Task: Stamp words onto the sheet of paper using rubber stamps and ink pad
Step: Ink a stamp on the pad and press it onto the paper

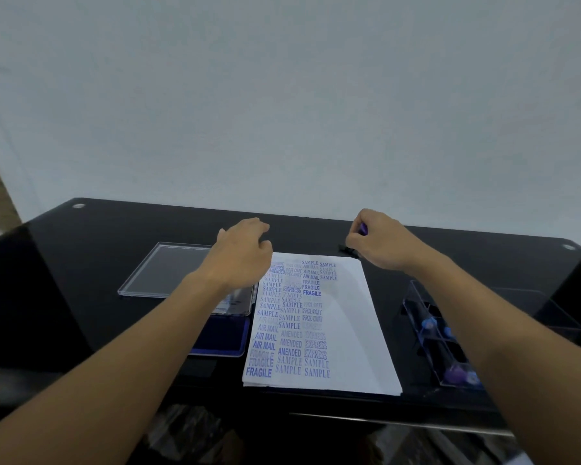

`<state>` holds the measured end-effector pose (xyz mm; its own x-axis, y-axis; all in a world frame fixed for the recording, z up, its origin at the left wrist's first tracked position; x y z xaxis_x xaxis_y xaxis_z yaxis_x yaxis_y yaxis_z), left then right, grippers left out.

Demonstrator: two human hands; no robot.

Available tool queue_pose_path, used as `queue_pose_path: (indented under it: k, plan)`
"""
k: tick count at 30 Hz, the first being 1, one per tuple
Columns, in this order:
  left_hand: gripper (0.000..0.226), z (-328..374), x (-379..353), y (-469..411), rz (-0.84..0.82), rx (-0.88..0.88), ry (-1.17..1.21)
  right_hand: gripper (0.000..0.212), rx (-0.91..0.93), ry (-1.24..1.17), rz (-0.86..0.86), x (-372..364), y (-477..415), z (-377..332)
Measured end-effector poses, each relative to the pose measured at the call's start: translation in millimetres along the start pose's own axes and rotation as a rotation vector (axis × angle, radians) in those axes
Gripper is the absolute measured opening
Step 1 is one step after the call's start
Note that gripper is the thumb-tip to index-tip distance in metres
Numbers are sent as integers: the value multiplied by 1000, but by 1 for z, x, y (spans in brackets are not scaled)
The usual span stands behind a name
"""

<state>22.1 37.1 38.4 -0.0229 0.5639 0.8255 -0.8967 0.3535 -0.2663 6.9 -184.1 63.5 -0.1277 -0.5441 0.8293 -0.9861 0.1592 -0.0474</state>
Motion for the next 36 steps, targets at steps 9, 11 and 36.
queue_pose_path:
  k: [9, 11, 36]
  plan:
    - [47, -65, 16, 39, 67, 78, 11, 7, 189, 35, -115, -71, 18, -60]
    - [47, -80, 22, 50, 111, 102, 17, 11, 242, 30, -160, -92, 25, -76]
    - [45, -161, -4, 120, 84, 196, -154, 20, 406, 308, -363, -216, 63, -175]
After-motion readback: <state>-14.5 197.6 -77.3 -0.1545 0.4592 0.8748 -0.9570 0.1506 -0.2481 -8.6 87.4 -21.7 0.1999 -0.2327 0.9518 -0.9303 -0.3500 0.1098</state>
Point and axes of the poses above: each hand's wrist, its own y-axis away from the middle knuckle, its own x-axis out of the back of the hand, z = x × y, the point moved 10 cm from there along -y, towards the middle knuckle, and after that the axes turned 8 degrees about -x, right-handed, at the moved point
